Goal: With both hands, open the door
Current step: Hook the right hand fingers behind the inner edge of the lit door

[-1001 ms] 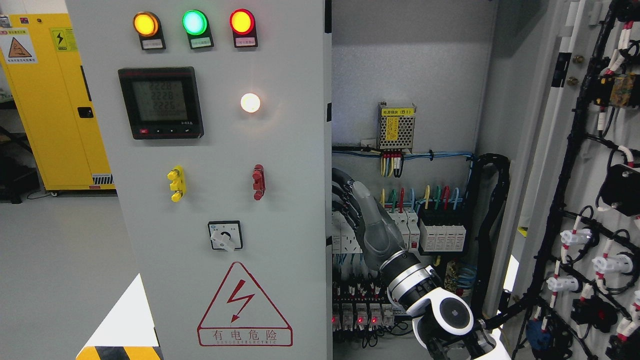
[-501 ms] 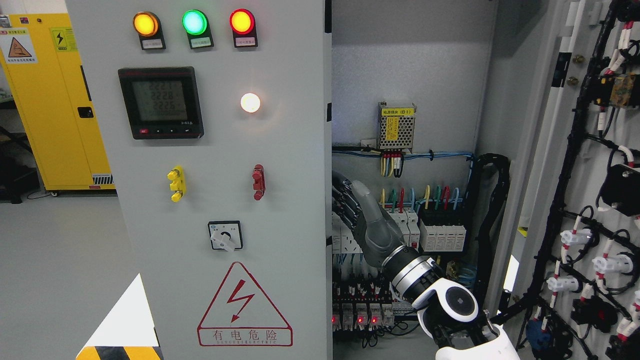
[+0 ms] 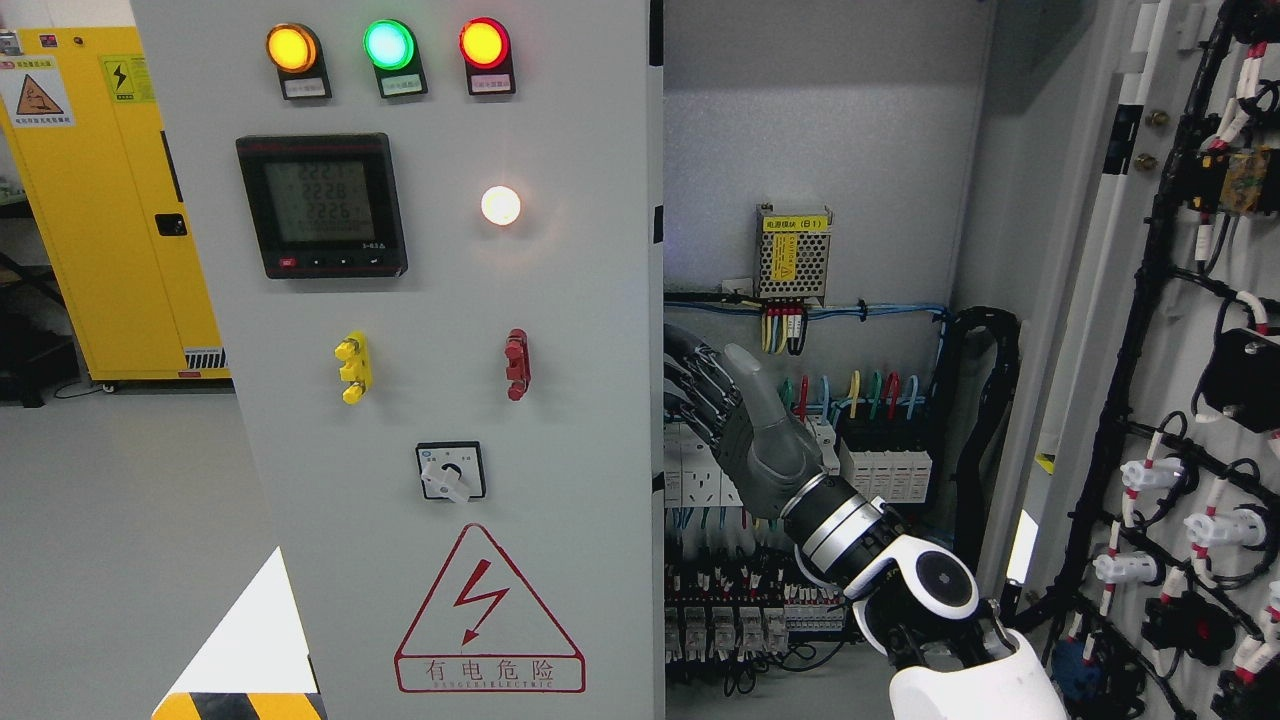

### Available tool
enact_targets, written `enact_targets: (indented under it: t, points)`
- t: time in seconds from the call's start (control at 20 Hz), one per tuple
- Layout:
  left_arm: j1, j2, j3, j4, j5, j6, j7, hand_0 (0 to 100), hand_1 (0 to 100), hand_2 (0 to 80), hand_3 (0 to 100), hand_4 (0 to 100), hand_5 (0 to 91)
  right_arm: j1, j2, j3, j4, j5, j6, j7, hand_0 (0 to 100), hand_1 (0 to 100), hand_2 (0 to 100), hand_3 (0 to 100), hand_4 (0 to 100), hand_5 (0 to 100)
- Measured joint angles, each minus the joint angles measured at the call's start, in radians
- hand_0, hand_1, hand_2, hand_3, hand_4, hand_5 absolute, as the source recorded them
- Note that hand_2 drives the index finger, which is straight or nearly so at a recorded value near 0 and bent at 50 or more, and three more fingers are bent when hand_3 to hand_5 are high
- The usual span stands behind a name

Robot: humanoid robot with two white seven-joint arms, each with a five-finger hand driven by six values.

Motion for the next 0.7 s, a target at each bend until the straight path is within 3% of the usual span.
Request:
enact_targets:
  t: [0.25,0.7]
  points:
    - [0.0,0.0,0.0,0.0,0.0,0.0,0.0,0,0,0.0,0,0,0.0,-0.005,-0.009,-0.004,0.015,-0.011,0.002,0.035,24,0,0,0,0,0]
    - [0.0,0.0,0.0,0.0,0.0,0.0,0.0,0,0,0.0,0,0,0.0,-0.012,-0.012,-0.003,0.028,-0.031,0.049,0.056,24,0,0,0,0,0]
